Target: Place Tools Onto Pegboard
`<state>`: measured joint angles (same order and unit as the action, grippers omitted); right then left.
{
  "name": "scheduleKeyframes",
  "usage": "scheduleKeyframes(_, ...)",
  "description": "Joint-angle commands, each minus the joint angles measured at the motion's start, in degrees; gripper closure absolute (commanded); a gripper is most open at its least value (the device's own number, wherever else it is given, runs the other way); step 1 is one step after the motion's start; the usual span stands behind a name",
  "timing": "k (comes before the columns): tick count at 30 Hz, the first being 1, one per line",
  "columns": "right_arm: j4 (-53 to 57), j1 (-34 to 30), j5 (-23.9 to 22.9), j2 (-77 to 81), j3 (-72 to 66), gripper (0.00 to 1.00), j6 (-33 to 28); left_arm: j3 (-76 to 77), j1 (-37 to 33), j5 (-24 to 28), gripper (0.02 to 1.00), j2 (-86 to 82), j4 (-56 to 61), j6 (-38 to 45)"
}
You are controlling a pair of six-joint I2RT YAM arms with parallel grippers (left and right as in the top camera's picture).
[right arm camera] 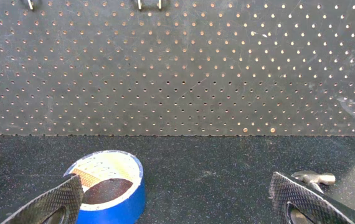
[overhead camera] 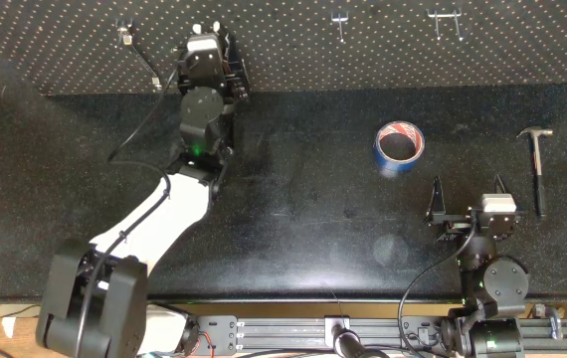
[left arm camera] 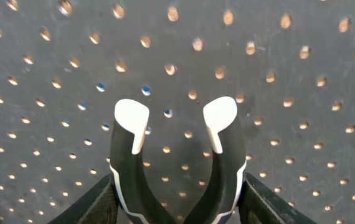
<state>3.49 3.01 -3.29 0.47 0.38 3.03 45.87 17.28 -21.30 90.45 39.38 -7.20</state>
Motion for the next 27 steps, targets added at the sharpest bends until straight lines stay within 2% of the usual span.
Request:
scheduleKeyframes(1,0.3,-0.3,-0.5,-0.3,-0.1,0.023,-0.8,1.1,0.0,1.3,0.945,2.0,0.0,-0.5)
scheduleKeyframes(2,0.3,-0.3,-0.5,-0.3,-0.1,0.023,-0.8,1.1,0.0,1.3,0.899,2.0,0.0,-0.5)
scheduleKeyframes(3,0.3,-0.3,-0.5,-0.3,-0.1,0.023,-0.8,1.1,0.0,1.3,0.790,2.0,0.0,-0.5)
scheduleKeyframes(5,0.3,-0.3,-0.5,-0.3,-0.1,0.023,-0.8,1.1,0.0,1.3,0.638,2.0,0.0,-0.5)
scheduleKeyframes(8,0.3,-0.3,-0.5,-0.3,-0.1,0.023,-0.8,1.1,0.0,1.2,0.294,2.0,0.1,-0.5)
scheduleKeyframes(9,0.3,-0.3,-0.5,-0.3,-0.1,0.023,-0.8,1.1,0.0,1.2,0.215,2.0,0.1,-0.5)
scheduleKeyframes(11,0.3,-0.3,-0.5,-0.3,-0.1,0.023,-0.8,1.1,0.0,1.2,0.130,1.9,0.6,-0.5)
scheduleKeyframes(12,0.3,-0.3,-0.5,-0.3,-0.1,0.023,-0.8,1.1,0.0,1.2,0.049,1.8,0.7,-0.5)
scheduleKeyframes(13,0.3,-0.3,-0.5,-0.3,-0.1,0.023,-0.8,1.1,0.0,1.2,0.023,1.4,0.7,-0.5)
scheduleKeyframes(16,0.3,-0.3,-0.5,-0.3,-0.1,0.023,-0.8,1.1,0.0,0.2,0.023,-1.7,0.2,0.0)
scheduleKeyframes(18,0.3,-0.3,-0.6,-0.3,-0.1,0.023,-0.8,1.1,0.0,-4.0,0.023,-6.3,-4.1,0.8)
scheduleKeyframes(21,0.3,-0.3,-0.6,-0.3,-0.1,0.023,-0.8,1.1,0.0,-10.7,0.023,-15.1,-17.5,0.8)
scheduleKeyframes(27,0.3,-0.3,-0.5,-0.3,-0.1,0.023,-0.8,1.1,0.0,-10.4,0.023,-37.0,-49.2,0.3)
